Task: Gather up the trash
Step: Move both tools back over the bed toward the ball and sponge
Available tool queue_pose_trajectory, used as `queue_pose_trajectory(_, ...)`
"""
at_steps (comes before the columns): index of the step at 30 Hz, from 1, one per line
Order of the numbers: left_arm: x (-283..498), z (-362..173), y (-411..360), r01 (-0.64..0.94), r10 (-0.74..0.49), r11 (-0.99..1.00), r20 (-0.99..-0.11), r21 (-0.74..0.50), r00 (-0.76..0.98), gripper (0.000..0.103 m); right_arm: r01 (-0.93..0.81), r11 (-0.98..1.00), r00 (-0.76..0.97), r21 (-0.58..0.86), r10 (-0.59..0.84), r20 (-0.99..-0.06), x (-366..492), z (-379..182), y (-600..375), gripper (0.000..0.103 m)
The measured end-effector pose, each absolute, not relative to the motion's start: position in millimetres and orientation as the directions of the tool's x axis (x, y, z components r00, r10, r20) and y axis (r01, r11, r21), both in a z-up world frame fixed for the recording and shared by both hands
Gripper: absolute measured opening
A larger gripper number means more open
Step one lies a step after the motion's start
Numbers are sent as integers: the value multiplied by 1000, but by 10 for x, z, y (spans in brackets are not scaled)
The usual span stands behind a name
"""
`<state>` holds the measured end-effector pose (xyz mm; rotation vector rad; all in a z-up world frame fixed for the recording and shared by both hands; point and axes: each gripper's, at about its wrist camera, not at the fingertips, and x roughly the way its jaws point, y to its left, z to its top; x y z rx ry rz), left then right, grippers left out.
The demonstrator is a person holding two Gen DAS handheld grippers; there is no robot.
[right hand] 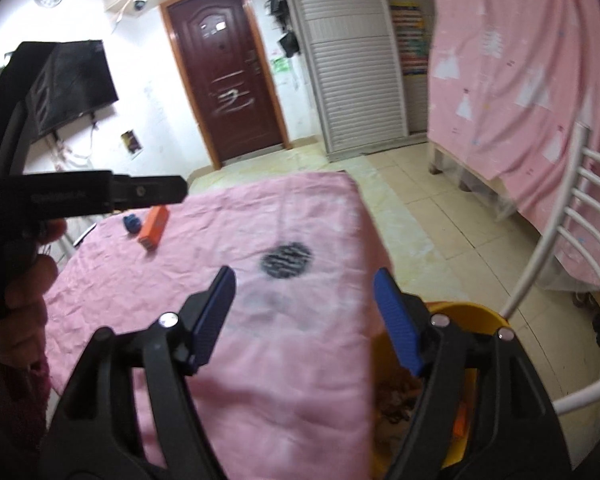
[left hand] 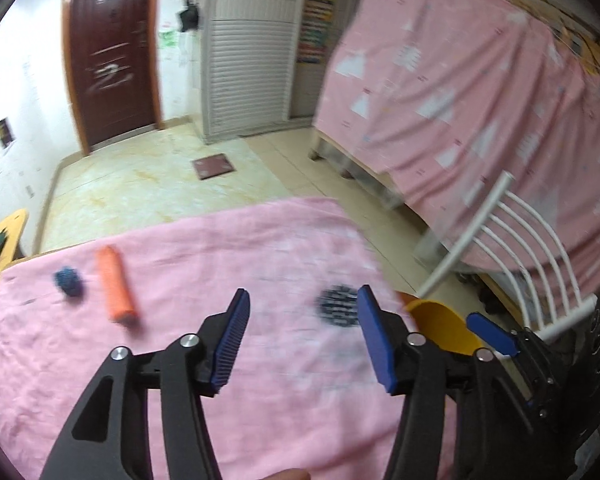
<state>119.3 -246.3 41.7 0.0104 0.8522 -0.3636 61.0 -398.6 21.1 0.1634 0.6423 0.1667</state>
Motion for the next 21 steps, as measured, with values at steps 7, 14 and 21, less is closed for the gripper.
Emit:
queue_pose_trajectory(7, 1454, 419, -1683, 190, -217, 974, -737, -122, 640, 53, -215, 964, 759, 157, 266, -594, 907, 291, -3360, 69)
queue_pose_trajectory(14, 1671, 326, -1100, 103, -171, 985, -747, -137, 643, 53, -285, 949, 727, 134, 306, -615, 1154, 317, -2890, 69)
queue_pose_trajectory(21, 1875, 129, -735, 34, -137, 988, -768, -149, 626, 53, -343, 933, 693, 105, 327, -642, 1382, 323, -2498, 69)
